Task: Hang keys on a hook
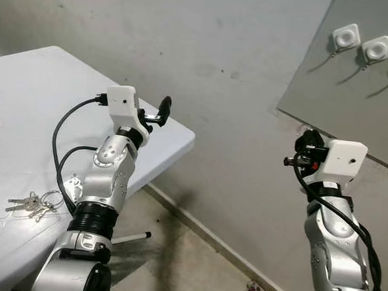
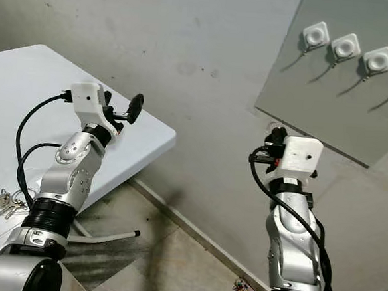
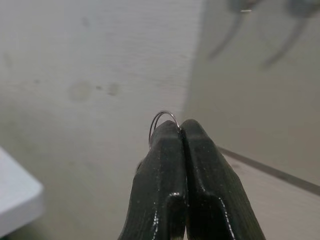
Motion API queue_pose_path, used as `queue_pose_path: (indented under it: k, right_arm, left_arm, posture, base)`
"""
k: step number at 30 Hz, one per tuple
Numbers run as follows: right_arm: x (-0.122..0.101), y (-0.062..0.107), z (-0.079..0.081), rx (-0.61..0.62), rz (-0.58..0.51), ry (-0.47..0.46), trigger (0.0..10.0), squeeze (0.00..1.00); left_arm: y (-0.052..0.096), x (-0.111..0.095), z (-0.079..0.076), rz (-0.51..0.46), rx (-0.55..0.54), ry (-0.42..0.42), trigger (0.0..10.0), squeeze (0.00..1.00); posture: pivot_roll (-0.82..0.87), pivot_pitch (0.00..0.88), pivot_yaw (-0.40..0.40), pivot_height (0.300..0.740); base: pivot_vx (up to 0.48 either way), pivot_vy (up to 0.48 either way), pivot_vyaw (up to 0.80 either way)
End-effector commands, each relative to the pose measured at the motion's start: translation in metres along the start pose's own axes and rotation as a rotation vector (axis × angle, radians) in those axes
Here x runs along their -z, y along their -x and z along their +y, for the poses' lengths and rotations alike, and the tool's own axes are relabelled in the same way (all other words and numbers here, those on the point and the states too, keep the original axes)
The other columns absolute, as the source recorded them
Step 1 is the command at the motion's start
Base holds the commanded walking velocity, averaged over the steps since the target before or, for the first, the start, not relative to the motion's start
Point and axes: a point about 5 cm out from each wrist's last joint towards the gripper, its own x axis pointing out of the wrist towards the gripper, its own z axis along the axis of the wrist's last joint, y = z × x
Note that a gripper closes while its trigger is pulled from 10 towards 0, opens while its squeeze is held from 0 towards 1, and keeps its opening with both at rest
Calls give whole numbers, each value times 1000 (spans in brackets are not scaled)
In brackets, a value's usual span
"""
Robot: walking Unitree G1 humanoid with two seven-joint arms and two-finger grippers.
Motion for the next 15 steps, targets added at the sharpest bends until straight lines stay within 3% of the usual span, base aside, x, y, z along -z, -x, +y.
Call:
queue_pose_path:
  k: [1,5,15]
  right_arm:
    - [-7,-1,-1,1,-28,8,10000,0]
    - [-8,0,0,-9,-30,6,10000,0]
    - [-9,2,1,-18,-39,5,10000,0]
  left_arm:
    - [0,-5,-3,-14,25,-7,10000,0]
    - [2,-5,-5,-25,45,-19,10000,0]
    - [5,-7,-9,-40,80,-43,10000,0]
  posture:
    - [2,0,-57,740]
    - [-1,0,-57,740]
    - [0,0,-57,740]
  base:
    - [0,0,0]
    - [61,0,0]
    - [325,0,0]
